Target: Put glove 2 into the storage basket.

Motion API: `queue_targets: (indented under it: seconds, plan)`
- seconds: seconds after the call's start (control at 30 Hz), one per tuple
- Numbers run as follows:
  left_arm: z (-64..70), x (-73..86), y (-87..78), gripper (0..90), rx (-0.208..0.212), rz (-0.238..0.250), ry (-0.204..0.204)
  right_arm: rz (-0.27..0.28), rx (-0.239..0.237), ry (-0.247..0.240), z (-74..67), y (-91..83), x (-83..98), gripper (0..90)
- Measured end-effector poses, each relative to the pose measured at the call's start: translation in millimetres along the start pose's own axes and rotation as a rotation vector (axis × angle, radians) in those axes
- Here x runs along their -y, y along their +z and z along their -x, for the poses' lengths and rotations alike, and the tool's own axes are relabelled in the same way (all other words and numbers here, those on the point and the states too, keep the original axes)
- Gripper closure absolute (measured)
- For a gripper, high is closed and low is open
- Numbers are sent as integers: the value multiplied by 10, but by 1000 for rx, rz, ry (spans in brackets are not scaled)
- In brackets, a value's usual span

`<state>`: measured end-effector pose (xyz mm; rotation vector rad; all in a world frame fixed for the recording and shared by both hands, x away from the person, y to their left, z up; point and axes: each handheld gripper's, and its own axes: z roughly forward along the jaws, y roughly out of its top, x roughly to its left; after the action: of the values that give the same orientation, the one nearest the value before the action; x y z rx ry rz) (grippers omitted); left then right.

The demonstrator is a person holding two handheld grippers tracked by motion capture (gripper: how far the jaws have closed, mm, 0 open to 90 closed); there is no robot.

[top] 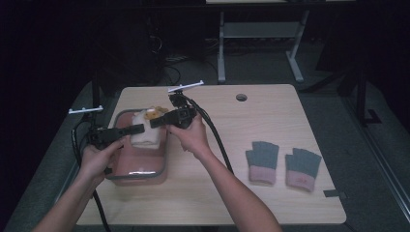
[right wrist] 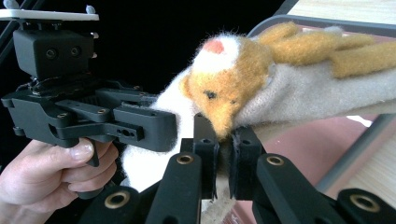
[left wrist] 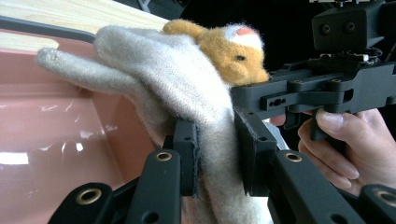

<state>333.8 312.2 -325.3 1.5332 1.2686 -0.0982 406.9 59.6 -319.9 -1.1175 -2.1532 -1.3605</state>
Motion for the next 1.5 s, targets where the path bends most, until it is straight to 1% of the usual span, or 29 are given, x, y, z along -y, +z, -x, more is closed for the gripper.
queue_targets:
  seconds: [0.03, 0.1, 0.17, 0.2, 0.3, 0.43, 0.53, 0.6, 0.67, 0.7, 0.73, 0.8, 0.83, 0.87, 0.97, 1.03, 1.13, 1.2, 1.27, 1.37, 1.4, 1.47, 1.5]
  plan:
    - [-12, 0, -12, 716, -1, -1, -1, 1, -2, -5, 3, 17, -1, 835]
    - [-33, 3, -30, 718, 1, -2, 0, -4, -13, 6, 3, 43, -1, 835]
    - [-57, 8, -44, 719, 2, -7, -1, -5, -16, -3, 7, 68, -2, 835]
    - [-57, 8, -44, 720, 2, -7, -1, -8, -19, 2, 4, 79, -2, 835]
    - [-100, 17, -63, 723, 2, -10, -8, -8, -21, -3, 10, 122, 0, 834]
    - [-146, 23, -82, 726, 0, -21, -16, -15, -30, 5, 25, 168, 3, 834]
    - [-163, 27, -82, 728, -2, -20, -23, -16, -34, 6, 36, 196, 5, 833]
    - [-185, 33, -82, 728, -6, -19, -28, -17, -36, 8, 51, 224, 6, 834]
    - [-237, 43, -81, 728, -8, -26, -33, -26, -39, 10, 80, 272, 12, 834]
    - [-237, 43, -81, 728, -8, -26, -33, -26, -39, 10, 80, 272, 12, 834]
    - [-272, 57, -76, 729, -8, -30, -42, -31, -43, 19, 102, 308, 17, 834]
    - [-309, 73, -73, 730, -10, -33, -50, -39, -42, 19, 126, 342, 23, 833]
    - [-309, 73, -73, 731, -10, -33, -50, -42, -45, 23, 137, 361, 27, 833]
    - [-342, 88, -72, 732, -15, -37, -55, -45, -48, 27, 150, 380, 32, 833]
    - [-376, 106, -70, 733, -22, -48, -62, -51, -53, 31, 178, 422, 46, 833]
    - [-412, 127, -56, 734, -33, -55, -71, -58, -58, 42, 234, 487, 77, 833]
    - [-431, 142, -44, 734, -43, -63, -75, -59, -67, 51, 270, 516, 101, 833]
    - [-451, 159, -27, 735, -52, -71, -82, -62, -79, 68, 334, 566, 141, 833]
    - [-482, 182, -7, 735, -66, -88, -90, -69, -82, 75, 366, 595, 164, 833]
    - [-502, 215, 16, 735, -81, -94, -105, -74, -90, 84, 413, 634, 198, 832]
    - [-502, 215, 16, 734, -81, -94, -105, -77, -89, 84, 429, 647, 208, 833]
    - [-517, 248, 39, 735, -97, -110, -106, -85, -90, 87, 454, 668, 229, 831]
    - [-523, 256, 47, 735, -107, -120, -100, -91, -86, 87, 462, 681, 238, 829]
